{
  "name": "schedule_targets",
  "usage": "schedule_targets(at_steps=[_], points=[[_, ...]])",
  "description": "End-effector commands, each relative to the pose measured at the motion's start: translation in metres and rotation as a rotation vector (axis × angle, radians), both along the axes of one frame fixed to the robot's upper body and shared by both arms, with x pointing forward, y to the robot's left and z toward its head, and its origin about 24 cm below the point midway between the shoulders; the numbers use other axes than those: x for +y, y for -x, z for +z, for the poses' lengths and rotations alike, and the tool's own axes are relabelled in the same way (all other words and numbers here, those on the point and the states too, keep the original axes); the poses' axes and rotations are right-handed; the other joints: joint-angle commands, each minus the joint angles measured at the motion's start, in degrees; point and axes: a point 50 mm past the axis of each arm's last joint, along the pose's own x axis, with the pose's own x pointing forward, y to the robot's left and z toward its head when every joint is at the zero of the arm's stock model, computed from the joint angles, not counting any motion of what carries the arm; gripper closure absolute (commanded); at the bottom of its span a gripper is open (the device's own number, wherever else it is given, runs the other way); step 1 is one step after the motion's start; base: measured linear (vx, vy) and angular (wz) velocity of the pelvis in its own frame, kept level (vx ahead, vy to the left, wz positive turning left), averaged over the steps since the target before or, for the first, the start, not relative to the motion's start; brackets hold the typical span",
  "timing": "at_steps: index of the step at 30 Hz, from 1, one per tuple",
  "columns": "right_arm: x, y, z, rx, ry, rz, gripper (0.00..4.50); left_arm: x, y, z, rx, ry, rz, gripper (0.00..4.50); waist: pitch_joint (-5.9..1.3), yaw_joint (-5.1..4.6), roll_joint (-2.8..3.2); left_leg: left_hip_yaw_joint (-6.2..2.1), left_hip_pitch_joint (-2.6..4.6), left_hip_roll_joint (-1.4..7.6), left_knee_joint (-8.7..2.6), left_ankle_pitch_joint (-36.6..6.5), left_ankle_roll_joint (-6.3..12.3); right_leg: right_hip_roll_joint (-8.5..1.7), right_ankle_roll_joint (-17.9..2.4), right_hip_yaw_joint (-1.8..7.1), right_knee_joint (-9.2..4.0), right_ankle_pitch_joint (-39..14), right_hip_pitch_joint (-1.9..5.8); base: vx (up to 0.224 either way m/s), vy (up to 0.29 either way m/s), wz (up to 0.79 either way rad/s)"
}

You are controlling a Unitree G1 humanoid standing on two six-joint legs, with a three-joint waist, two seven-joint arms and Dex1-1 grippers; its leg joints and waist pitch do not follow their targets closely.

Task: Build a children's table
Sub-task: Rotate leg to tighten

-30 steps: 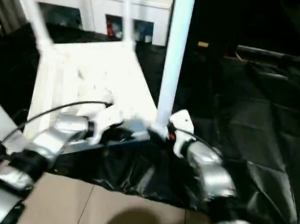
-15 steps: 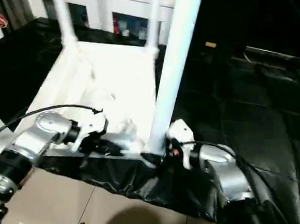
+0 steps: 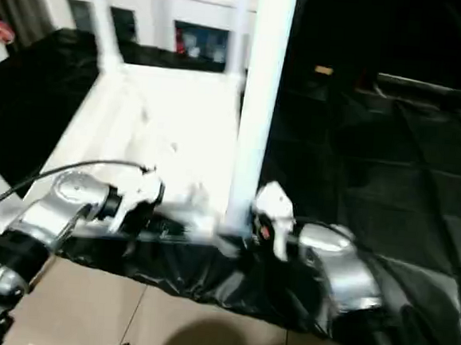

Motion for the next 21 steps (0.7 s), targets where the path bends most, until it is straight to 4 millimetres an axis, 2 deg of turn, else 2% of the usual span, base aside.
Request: schedule_targets(at_steps=[1,2,3,6,7,8,11,13,14,16,21], points=[[0.012,-0.006,-0.006,0.008,0.018,-0.086,1.8,-0.015,-0.011,0.012,-0.07,0.032,0.075,4.5,-3.54,-0.13,-0.21,0.88,-0.6,-0.44,-4.45,-9.1,-0.47,-3.82,-8.6,2.14,-4.29,-16.9,3.93,0.0,0.0,0.0],[0.017,-0.009,-0.008,0.016,-0.003,-0.15,1.8,-0.022,-0.012,0.012,-0.074,0.046,0.1,4.5,-3.49,-0.17,-0.38,0.89,-0.58,-0.46,-4.51,-9.0,-0.48,-3.82,-8.2,2.14,-4.42,-17.6,3.91,0.0,0.0,0.0],[0.023,-0.012,-0.01,0.027,-0.025,-0.214,1.8,-0.029,-0.014,0.013,-0.087,0.053,0.118,4.5,-3.46,-0.4,-0.2,0.85,-0.61,-0.42,-4.54,-8.9,-0.52,-3.86,-8.0,2.22,-4.42,-17.8,3.8,0.0,0.0,0.0],[0.036,-0.014,-0.015,0.053,-0.045,-0.315,1.8,-0.045,-0.015,0.014,-0.111,0.068,0.156,4.5,-3.6,-0.54,-0.31,0.96,-0.52,-0.46,-4.44,-7.7,-0.11,-3.78,-7.9,2.35,-4.39,-16.0,3.68,0.0,0.0,0.0],[0.036,-0.014,-0.015,0.053,-0.045,-0.315,1.8,-0.045,-0.015,0.014,-0.111,0.068,0.156,4.5,-3.56,-0.59,-0.18,0.91,-0.6,-0.42,-4.49,-7.3,-0.07,-3.71,-8.3,2.35,-4.23,-14.7,3.69,0.0,0.0,0.0],[0.045,-0.015,-0.019,0.069,-0.038,-0.378,1.8,-0.056,-0.014,0.015,-0.123,0.08,0.173,4.5,-3.61,-0.51,0.09,0.89,-0.54,-0.43,-4.45,-7.2,-0.14,-3.68,-8.4,2.34,-4.15,-14.1,3.66,0.0,0.0,0.0],[0.057,-0.017,-0.019,0.073,-0.064,-0.408,1.8,-0.067,-0.011,0.015,-0.13,0.102,0.156,4.5,-3.62,-0.73,0.22,0.89,-0.61,-0.5,-4.5,-7.5,-0.45,-3.66,-8.8,2.37,-4.04,-12.4,3.72,0.0,0.0,0.0],[0.059,-0.017,-0.017,0.066,-0.077,-0.396,1.8,-0.069,-0.009,0.015,-0.129,0.106,0.134,4.5,-3.59,-0.72,0.31,0.9,-0.46,-0.49,-4.57,-8.7,-0.2,-3.61,-8.7,2.39,-4.18,-12.6,3.69,0.0,0.0,0.0],[0.059,-0.016,-0.016,0.061,-0.091,-0.381,1.46,-0.069,-0.006,0.015,-0.124,0.11,0.109,4.5,-3.61,-0.72,0.28,0.88,-0.45,-0.49,-4.59,-8.7,-0.09,-3.59,-8.8,2.38,-4.13,-12.3,3.73,0.0,0.0,0.0],[0.057,-0.016,-0.014,0.06,-0.109,-0.351,1.11,-0.066,-0.003,0.015,-0.115,0.112,0.069,4.5,-3.63,-0.8,0.32,0.89,-0.55,-0.52,-4.57,-8.7,0.12,-3.59,-8.9,2.42,-4.06,-11.6,3.84,0.0,0.0,0.0],[0.044,-0.015,-0.009,0.05,-0.111,-0.267,0.75,-0.054,0.001,0.012,-0.107,0.082,-0.016,4.5,-3.74,-0.76,0.02,1.04,-0.51,-0.4,-4.38,-7.0,1.52,-3.51,-10.3,2.48,-3.7,-7.6,3.9,0.0,0.0,0.0]])
